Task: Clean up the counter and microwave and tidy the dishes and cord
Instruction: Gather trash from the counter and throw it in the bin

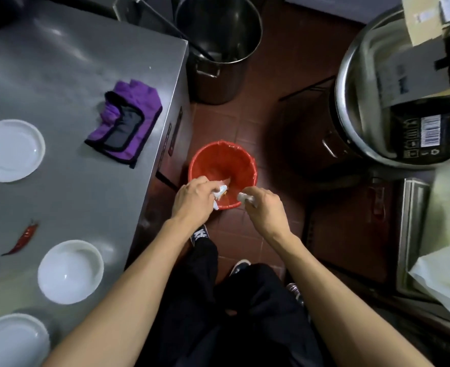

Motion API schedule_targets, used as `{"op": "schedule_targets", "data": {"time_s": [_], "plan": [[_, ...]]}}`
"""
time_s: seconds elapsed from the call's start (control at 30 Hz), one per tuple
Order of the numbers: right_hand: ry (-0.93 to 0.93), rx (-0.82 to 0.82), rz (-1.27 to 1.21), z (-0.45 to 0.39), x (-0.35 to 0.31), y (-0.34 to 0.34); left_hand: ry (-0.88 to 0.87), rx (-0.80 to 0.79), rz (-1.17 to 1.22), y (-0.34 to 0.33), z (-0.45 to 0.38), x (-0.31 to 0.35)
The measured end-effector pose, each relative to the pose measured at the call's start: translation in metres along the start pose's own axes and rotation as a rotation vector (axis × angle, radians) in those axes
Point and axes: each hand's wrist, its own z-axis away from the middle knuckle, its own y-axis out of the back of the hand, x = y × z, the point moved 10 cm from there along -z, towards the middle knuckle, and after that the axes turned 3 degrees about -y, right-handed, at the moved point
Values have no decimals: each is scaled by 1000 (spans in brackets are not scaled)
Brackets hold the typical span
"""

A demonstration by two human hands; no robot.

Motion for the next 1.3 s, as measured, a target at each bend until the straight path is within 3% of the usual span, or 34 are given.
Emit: {"op": "schedule_targets", "data": {"time_s": [0.23,0.67,1.1,1.3], "plan": [[-78,-54,-61,-58,44,-42,61,-85,0,-46,-49,-28],[-177,-286,-78,-140,162,-175,299,-308,-27,-204,-108,-125],[-216,-261,-185,-210,240,-302,323,-318,-28,-312,-165,-201],[-253,-313,-108,-226,267,-347,286,-307,-29,-342,-182,-224]]}}
